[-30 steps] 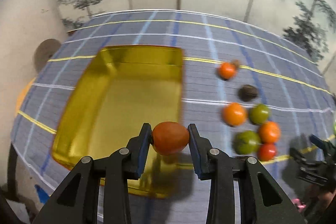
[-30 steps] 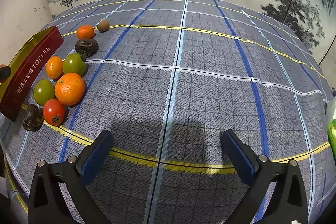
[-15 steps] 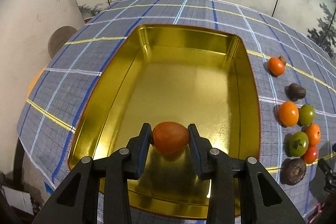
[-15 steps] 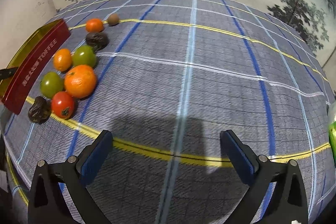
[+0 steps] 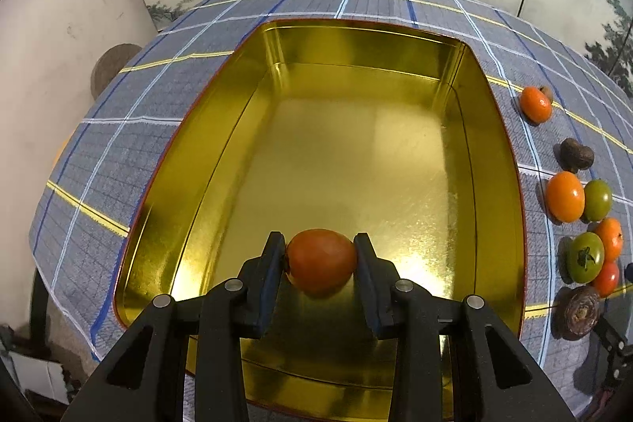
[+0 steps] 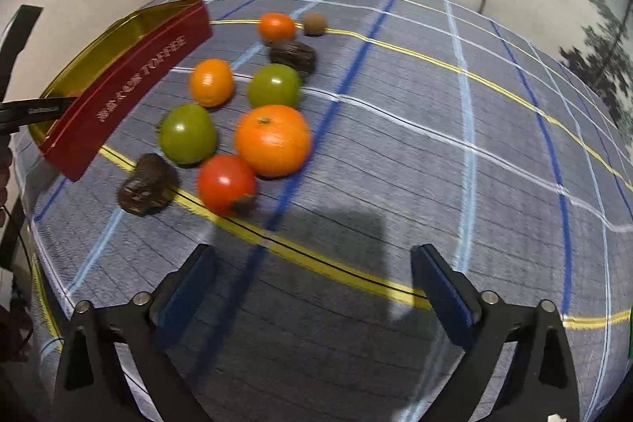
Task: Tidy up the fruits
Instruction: 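Carry the red tomato into the gold tin with the left gripper and release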
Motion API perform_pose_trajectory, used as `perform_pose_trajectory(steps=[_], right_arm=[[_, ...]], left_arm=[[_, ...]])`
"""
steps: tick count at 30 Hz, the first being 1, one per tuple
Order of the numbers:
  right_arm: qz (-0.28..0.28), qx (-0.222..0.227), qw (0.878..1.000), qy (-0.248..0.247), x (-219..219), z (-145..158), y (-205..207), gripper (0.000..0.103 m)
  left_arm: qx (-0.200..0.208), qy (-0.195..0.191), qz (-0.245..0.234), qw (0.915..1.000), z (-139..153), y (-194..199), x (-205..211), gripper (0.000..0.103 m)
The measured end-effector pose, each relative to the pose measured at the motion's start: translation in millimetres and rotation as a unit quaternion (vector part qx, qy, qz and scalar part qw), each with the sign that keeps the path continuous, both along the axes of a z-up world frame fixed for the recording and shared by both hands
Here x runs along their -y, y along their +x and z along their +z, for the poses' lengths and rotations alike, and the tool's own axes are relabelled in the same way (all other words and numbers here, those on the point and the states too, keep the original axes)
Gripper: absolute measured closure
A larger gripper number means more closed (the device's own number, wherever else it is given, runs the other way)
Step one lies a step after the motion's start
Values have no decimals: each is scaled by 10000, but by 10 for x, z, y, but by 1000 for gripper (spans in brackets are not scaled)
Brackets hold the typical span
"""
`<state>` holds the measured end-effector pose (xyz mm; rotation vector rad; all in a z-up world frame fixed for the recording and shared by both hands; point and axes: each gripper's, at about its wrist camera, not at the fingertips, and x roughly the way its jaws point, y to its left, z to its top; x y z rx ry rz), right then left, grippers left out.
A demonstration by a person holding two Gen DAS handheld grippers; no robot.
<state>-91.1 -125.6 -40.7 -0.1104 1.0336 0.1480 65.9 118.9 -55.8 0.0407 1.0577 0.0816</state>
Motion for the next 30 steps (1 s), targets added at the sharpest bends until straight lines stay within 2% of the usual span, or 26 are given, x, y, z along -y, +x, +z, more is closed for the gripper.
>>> perform_pose_trajectory(steps=[3,5,11,24,30], right_arm=[[111,55,9999,25,-84,22,25,20],[187,116,9997,76,-135,44,33,33],[408,162,9988,216,-269,76,62,54],[412,201,9989,118,-363,72,121,73],[402,195,9989,107,-376,69,125,74]], left_arm=[[13,21,-8,10000,-6,4,-1,66],[29,49,-35,10000,-5,1,10,66],[78,-6,-10,10000,-7,-8,-15,65],[89,-23,-28,10000,-5,-21,-27,65],[63,-48,-29,10000,-1,-44,-26,65]])
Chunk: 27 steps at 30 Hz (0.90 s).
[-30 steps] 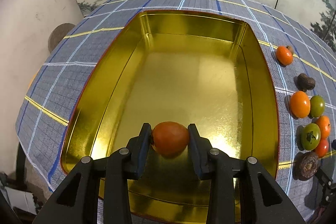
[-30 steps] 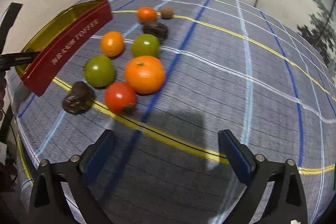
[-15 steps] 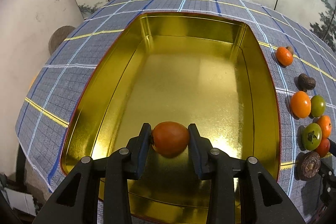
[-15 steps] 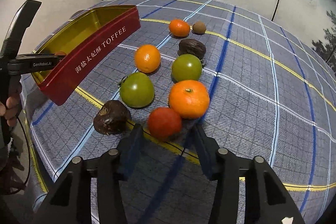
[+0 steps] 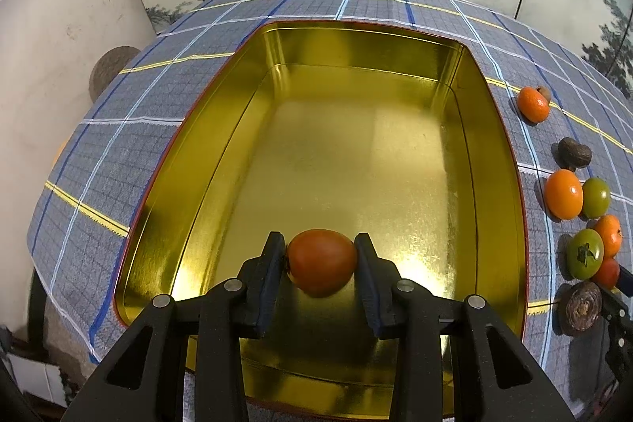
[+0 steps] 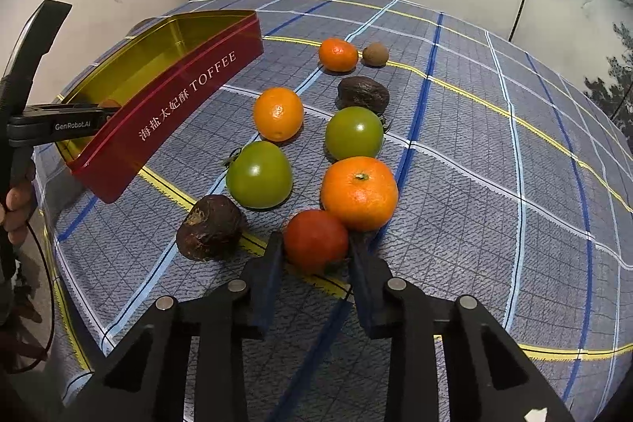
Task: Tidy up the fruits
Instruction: 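Carry the red tomato into the gold tin with the left gripper and release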
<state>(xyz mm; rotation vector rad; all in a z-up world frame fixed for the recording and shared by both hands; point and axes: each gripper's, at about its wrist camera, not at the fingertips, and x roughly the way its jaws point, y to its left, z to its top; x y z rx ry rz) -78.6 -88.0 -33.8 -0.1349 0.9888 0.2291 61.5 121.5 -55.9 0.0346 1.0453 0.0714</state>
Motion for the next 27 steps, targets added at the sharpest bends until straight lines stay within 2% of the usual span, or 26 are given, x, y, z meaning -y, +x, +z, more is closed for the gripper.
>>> perform_pose_trajectory(steps=[10,12,15,21,27], right_arm=[[-76,-62,9999,122,16,7,3,74],[-80,-72,9998,169,27,14,2,74],[-85,-65,9996,245,40,46,-8,75],[-59,83,9993,370,45,222,-22,75],[152,306,9981,508,-71,455,72,75]], left_arm=[[2,-98,15,10000,37,-66,-30,63],[69,-133,-11,9999,71,-98,-34,60],[168,-104,-25,9998,126,-135,-32,49],[343,-35,-11,9994,242,-197,-24,47],[582,92,-18,9983,388,-283,-15,37]])
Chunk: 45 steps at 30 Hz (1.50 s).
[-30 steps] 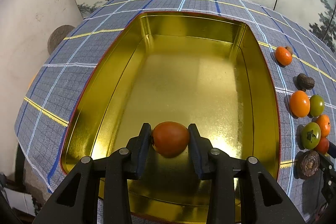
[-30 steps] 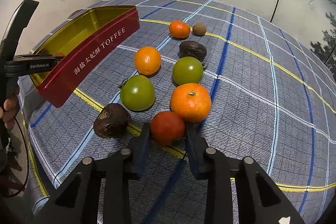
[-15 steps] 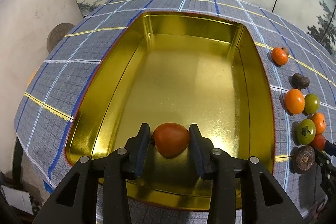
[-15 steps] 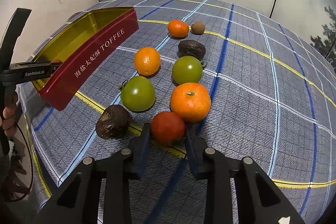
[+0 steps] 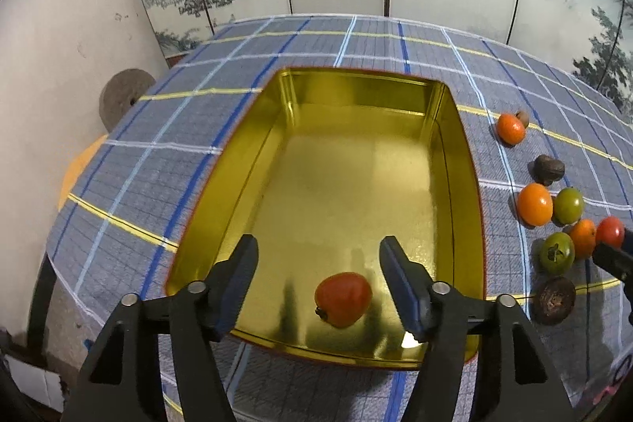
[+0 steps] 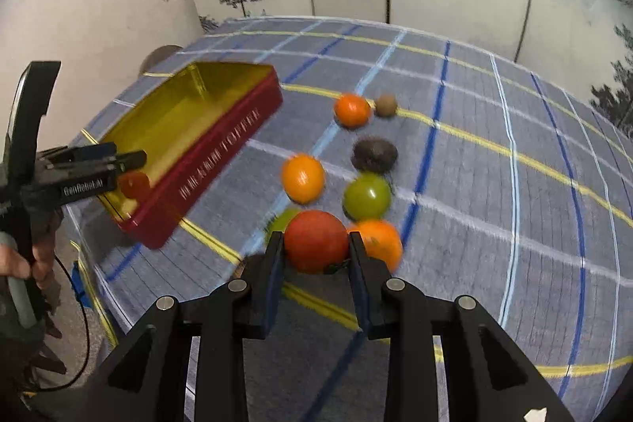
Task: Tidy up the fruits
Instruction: 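Carry the red tomato into the gold tin with the left gripper and release, then carry a red tomato into the tin with the right gripper and release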
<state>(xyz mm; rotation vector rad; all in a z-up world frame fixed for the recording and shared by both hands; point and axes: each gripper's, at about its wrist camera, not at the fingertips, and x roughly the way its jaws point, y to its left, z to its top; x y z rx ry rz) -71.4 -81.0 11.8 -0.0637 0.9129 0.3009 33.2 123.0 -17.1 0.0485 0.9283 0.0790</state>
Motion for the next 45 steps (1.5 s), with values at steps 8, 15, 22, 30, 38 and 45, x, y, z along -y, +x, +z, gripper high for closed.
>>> perform_pose_trajectory(steps=[8,15,22,30,38,45], right_arm=[[600,134,9981,88,-453,161,186,75],[1038,94,9944,166,-879,151,375,75],[1436,30,9896,11,-1272,66,511,74],[1781,-90,9837,-252,-1608,-99,574,75],[1885,-225,9807,-458,-1768,-243,637,74],[1981,-313,9777,-628,-1853,-336,661,74]], left_arm=[[240,123,159,9995,159,-92,-102,27],[341,195,379,9985,231,-155,-262,23],[396,45,792,9961,280,-235,-593,22],[365,-65,1176,9924,269,-342,-945,22],[256,-265,1245,9915,199,-383,-1029,22],[173,-336,1198,9921,145,-393,-1006,22]])
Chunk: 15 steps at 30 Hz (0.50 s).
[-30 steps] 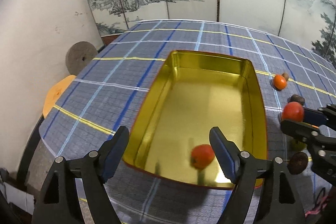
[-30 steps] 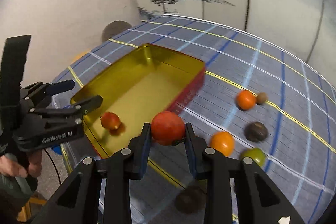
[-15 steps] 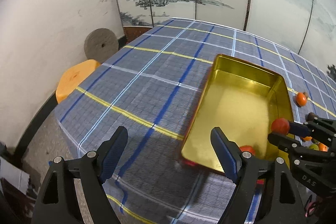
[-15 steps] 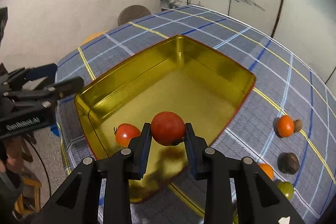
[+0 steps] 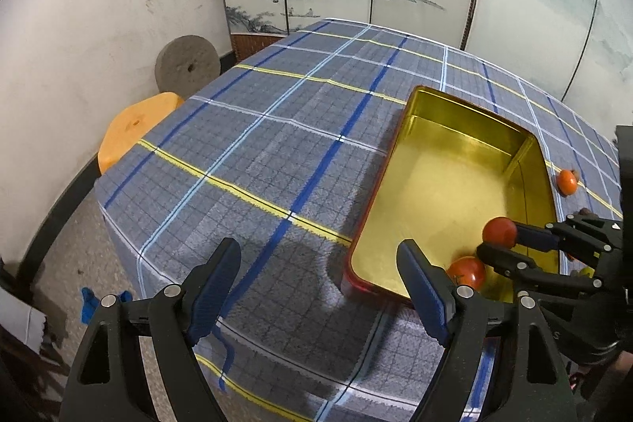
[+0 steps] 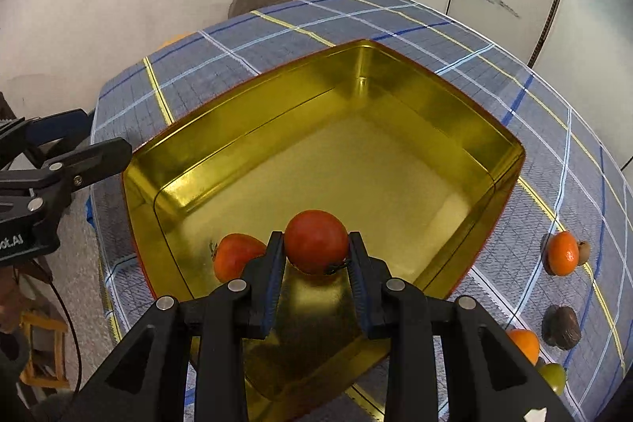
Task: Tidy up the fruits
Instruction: 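Carry a red tomato into the tin with the right gripper and release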
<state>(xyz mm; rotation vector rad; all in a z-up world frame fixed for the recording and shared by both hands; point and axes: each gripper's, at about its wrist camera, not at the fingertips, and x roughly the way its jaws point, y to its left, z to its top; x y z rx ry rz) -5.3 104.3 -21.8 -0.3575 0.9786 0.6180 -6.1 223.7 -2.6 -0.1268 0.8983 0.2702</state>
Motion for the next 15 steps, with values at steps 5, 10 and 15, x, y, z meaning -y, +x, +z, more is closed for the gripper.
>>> perform_pose_trajectory(steps=[5,10,15], right_arm=[[29,-9,9999,-97,-29,-46,9,74],[49,12,9999,-163,-59,-61,-1,73],[62,18,9998,-184,-86,-70,-10,73]], left_arm=[[-11,-20,-1,10000,-12,3,-3,22],[-9,-36,3,10000,-9,-2,-6,22],[-30,-52,-5,10000,-14,-9,12,22]])
